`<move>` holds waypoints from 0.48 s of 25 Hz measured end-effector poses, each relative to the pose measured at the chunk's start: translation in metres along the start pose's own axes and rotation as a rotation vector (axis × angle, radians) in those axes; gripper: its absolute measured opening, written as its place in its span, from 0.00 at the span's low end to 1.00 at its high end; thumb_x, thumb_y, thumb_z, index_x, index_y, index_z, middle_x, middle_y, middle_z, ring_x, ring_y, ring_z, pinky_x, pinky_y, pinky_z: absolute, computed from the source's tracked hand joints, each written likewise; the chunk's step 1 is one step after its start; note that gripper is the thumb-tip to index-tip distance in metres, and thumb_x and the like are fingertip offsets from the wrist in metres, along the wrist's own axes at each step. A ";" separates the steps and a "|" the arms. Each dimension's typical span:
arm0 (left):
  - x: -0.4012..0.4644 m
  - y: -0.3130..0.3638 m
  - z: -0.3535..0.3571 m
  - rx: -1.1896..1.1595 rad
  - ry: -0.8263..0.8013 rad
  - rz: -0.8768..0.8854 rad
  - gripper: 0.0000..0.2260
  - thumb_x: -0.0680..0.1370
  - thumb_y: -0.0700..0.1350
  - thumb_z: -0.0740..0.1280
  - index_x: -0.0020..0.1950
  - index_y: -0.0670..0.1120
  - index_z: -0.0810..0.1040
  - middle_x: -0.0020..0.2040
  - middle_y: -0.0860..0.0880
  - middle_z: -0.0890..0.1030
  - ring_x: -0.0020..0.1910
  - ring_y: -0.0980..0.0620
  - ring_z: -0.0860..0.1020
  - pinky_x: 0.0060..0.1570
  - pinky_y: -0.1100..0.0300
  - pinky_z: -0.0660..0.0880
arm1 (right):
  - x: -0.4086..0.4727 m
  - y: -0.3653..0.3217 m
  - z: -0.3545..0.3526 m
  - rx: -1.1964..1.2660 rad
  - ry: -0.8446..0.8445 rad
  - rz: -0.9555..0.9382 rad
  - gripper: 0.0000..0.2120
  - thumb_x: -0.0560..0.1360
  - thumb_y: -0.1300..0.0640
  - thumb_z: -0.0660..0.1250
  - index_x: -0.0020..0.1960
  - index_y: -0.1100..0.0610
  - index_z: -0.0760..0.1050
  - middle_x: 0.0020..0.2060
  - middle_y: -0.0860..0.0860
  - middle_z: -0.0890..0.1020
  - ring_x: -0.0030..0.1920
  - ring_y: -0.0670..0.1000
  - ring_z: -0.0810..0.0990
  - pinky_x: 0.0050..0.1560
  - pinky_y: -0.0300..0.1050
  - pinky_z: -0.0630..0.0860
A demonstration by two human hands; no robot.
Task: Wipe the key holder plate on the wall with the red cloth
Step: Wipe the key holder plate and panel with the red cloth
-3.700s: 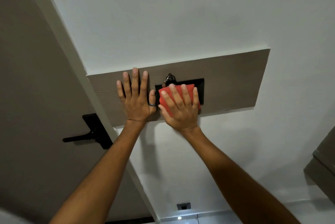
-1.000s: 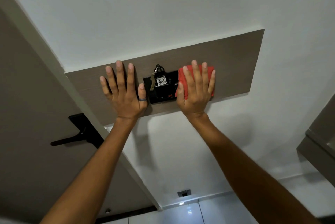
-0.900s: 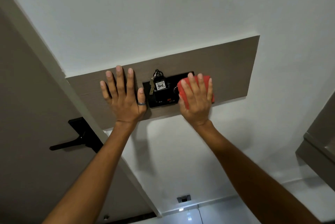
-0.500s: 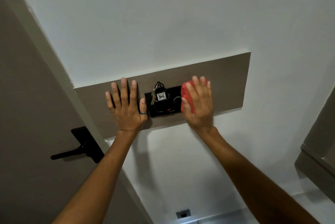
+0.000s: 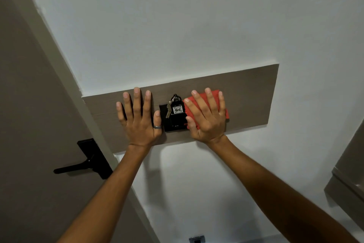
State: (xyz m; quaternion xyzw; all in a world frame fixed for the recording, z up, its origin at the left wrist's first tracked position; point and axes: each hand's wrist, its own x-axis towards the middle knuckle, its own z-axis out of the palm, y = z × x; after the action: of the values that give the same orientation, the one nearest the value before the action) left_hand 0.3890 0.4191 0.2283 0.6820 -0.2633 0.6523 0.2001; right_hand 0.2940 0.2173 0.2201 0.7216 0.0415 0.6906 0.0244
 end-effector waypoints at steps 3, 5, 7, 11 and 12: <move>0.003 -0.001 0.002 -0.014 -0.002 -0.006 0.27 0.86 0.55 0.54 0.85 0.48 0.60 0.86 0.46 0.55 0.86 0.42 0.52 0.84 0.42 0.48 | 0.016 -0.006 0.004 -0.002 0.037 0.110 0.21 0.86 0.47 0.58 0.72 0.53 0.81 0.73 0.54 0.80 0.77 0.63 0.73 0.78 0.72 0.67; 0.000 -0.003 0.004 -0.019 -0.004 -0.008 0.27 0.86 0.55 0.54 0.85 0.48 0.60 0.86 0.46 0.55 0.86 0.43 0.52 0.84 0.42 0.48 | 0.010 -0.008 0.006 0.002 0.031 0.116 0.21 0.86 0.46 0.60 0.73 0.52 0.80 0.74 0.54 0.79 0.78 0.63 0.72 0.79 0.72 0.66; -0.002 -0.004 0.006 -0.005 0.000 -0.004 0.27 0.86 0.55 0.54 0.85 0.48 0.61 0.86 0.46 0.56 0.86 0.42 0.52 0.84 0.42 0.48 | -0.001 -0.002 0.007 0.002 0.022 0.033 0.20 0.86 0.45 0.61 0.74 0.51 0.79 0.73 0.55 0.79 0.77 0.64 0.72 0.77 0.74 0.67; -0.001 -0.004 0.005 0.031 -0.017 0.000 0.27 0.86 0.55 0.54 0.85 0.48 0.61 0.86 0.45 0.57 0.85 0.41 0.54 0.84 0.42 0.49 | -0.008 0.018 0.002 0.028 0.020 -0.113 0.20 0.83 0.45 0.66 0.73 0.50 0.79 0.72 0.54 0.81 0.76 0.63 0.75 0.76 0.73 0.69; -0.001 -0.004 0.005 0.033 -0.022 0.000 0.27 0.86 0.55 0.54 0.85 0.48 0.61 0.86 0.45 0.57 0.85 0.41 0.54 0.84 0.41 0.50 | -0.007 0.022 0.001 0.036 0.025 -0.138 0.20 0.82 0.45 0.67 0.72 0.50 0.81 0.72 0.54 0.81 0.76 0.63 0.75 0.76 0.72 0.68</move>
State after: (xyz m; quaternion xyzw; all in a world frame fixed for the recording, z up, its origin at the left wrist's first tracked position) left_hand 0.3950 0.4189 0.2274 0.6922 -0.2546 0.6491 0.1862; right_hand 0.2957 0.1947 0.2152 0.7086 0.1038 0.6955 0.0585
